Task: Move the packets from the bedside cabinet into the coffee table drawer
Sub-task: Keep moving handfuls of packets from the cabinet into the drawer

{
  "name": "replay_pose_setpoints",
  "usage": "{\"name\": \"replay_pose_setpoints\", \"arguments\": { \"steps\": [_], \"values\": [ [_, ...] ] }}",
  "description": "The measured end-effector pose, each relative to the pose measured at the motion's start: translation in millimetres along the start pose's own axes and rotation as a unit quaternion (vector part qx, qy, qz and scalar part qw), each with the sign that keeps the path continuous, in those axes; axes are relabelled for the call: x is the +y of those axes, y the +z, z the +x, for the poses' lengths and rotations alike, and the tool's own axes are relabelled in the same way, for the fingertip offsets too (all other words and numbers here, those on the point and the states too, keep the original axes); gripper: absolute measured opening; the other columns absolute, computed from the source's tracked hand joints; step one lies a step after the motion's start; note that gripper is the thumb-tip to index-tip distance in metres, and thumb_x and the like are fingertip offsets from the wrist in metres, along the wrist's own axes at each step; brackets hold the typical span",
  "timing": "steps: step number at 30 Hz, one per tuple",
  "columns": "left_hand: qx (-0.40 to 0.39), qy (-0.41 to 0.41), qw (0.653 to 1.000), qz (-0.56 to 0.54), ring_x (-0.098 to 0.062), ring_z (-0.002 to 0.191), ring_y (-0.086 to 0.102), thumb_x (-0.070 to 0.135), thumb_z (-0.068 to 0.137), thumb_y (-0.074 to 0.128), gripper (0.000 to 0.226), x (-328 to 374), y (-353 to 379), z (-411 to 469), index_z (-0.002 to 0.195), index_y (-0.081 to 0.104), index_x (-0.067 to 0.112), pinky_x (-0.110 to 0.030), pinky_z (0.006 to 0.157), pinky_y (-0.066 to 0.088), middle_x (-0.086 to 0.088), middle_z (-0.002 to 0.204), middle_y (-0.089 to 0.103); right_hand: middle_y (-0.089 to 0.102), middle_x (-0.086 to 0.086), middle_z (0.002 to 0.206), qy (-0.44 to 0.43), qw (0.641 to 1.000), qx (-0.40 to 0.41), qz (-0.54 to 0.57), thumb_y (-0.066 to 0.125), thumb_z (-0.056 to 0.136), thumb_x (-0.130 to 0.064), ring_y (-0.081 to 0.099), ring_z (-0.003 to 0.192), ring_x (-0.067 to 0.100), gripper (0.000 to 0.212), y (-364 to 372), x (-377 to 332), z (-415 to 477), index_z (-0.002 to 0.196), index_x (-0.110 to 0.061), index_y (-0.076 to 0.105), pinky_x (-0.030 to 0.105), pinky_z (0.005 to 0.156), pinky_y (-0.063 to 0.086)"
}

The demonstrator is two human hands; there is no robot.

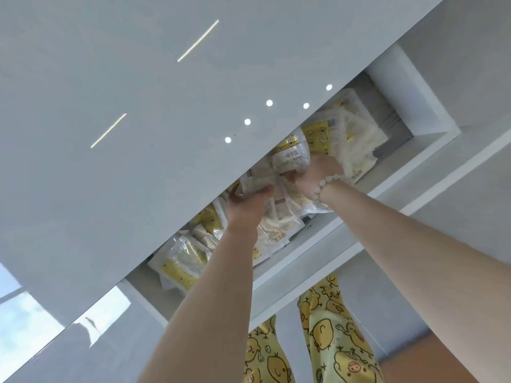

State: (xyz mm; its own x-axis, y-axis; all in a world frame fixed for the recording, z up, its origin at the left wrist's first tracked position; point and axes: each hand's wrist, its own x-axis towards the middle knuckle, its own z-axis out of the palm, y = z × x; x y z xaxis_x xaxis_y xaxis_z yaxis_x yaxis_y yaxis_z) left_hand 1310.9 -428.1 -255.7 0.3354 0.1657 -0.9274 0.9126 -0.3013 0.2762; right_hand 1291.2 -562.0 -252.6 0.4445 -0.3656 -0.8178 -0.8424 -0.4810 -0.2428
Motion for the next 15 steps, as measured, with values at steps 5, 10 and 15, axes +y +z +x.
{"name": "replay_pose_setpoints", "arguments": {
  "steps": [5, 10, 15],
  "values": [
    [0.066, 0.064, 0.987, 0.134, -0.014, 0.109, 0.056, 0.042, 0.071, 0.079, 0.063, 8.1, -4.6, -0.1, 0.124, 0.055, 0.017, -0.025, 0.1, 0.044, 0.006, 0.12, 0.062, 0.056, 0.009, 0.117, 0.005, 0.997, 0.081, -0.016, 0.067, 0.084, -0.039, 0.059, 0.106, 0.029, 0.056, -3.5, 0.3, -4.9, 0.127, -0.013, 0.043, 0.035, 0.077, 0.049],
    [0.074, 0.085, 0.931, 0.348, -0.023, 0.134, 0.038, 0.06, 0.079, 0.061, 0.083, 20.4, -10.9, -1.5, 0.146, 0.031, 0.019, -0.03, 0.106, 0.035, -0.001, 0.146, 0.04, 0.049, 0.011, 0.129, 0.0, 0.985, 0.144, -0.097, 0.067, 0.082, -0.046, 0.044, 0.122, 0.027, 0.068, -5.7, -0.7, -13.6, 0.134, -0.013, 0.039, 0.041, 0.084, 0.048],
    [0.112, 0.139, 0.877, 0.447, -0.026, 0.135, 0.034, 0.056, 0.089, 0.05, 0.079, 18.1, -14.1, -24.3, 0.147, 0.024, 0.01, -0.034, 0.098, 0.039, -0.008, 0.148, 0.035, 0.038, 0.013, 0.138, 0.016, 0.978, 0.176, -0.115, 0.067, 0.083, -0.039, 0.038, 0.126, 0.028, 0.072, -9.3, -4.7, -24.5, 0.139, -0.009, 0.032, 0.042, 0.094, 0.042]
  ]
}}
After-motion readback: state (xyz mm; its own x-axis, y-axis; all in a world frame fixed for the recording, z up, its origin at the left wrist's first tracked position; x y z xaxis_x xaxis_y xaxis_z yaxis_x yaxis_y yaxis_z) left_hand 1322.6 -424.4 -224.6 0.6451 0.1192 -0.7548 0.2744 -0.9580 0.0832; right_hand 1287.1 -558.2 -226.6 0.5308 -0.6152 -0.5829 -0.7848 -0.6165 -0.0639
